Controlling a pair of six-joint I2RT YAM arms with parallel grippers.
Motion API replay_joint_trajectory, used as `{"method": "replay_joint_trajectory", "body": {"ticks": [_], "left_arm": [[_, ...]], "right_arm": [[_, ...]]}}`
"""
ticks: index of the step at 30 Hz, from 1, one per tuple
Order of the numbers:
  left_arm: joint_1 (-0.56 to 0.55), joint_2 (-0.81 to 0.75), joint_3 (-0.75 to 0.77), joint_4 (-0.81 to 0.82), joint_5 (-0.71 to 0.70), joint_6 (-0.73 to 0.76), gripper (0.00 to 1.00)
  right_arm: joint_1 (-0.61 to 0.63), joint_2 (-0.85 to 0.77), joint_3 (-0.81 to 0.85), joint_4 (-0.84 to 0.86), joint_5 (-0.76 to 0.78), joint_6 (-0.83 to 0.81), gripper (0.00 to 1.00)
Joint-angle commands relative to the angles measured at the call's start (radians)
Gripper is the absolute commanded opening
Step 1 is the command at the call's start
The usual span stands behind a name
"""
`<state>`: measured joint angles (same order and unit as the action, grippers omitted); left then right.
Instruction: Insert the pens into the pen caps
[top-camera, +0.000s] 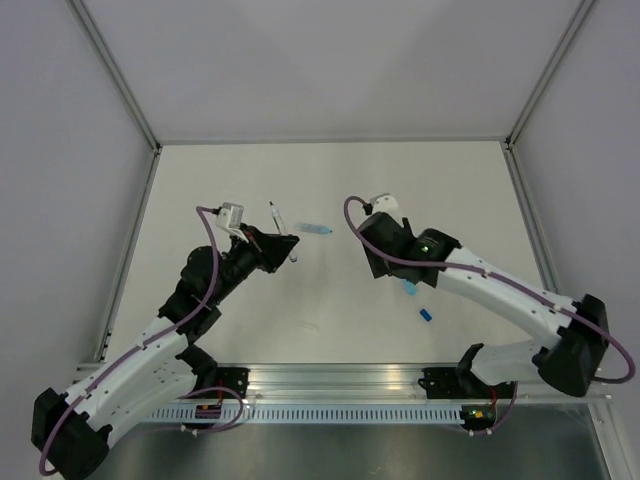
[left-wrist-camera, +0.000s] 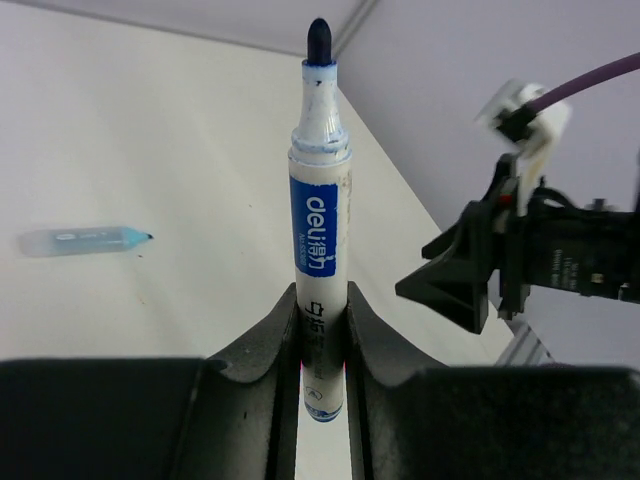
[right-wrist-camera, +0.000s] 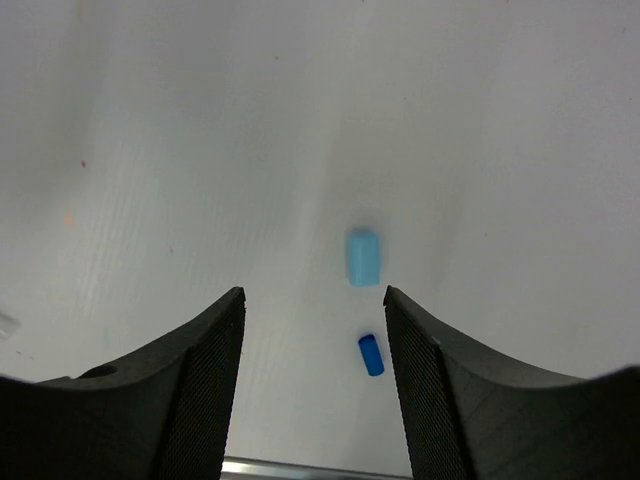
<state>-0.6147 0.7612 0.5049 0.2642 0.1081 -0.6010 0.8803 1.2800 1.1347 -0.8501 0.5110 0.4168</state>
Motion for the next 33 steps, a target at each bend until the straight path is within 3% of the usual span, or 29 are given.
{"method": "replay_joint_trajectory", "body": {"ticks": [1,2,6,11,19,33], "left_arm": [[0.000,-0.084,-0.025,-0.072,-0.189,0.030,0.02],[0.000,-0.103,-0.026,-0.085,-0.233,0.030,0.02],[0.000,-0.189,-0.035,-0.140,-0.324,0.018,0.02],[0.000,-0.255,-0.042,-0.166,-0.354,0.001,0.02],[0.000,-0.241,-0.028,-0.178,-0.351,0.004,0.02],[0.000,-0.252,-0.026,-0.184,-0.351,0.004,0.02]], "right_arm": [[-0.123,0.114,0.137,-0.191,-0.102,-0.186,0.63],[-0.154,0.167,0.145,-0.213,-0.202,-0.206,0.62],[-0.271,0.217,0.143,-0.285,-0.331,-0.210,0.57],[-0.296,0.252,0.116,-0.372,-0.236,-0.070,0.59],[-0.319,0.162,-0.162,-0.233,-0.322,0.029,0.62],[-0.325,0.225,-0.254,-0.084,-0.353,0.036,0.60]]}}
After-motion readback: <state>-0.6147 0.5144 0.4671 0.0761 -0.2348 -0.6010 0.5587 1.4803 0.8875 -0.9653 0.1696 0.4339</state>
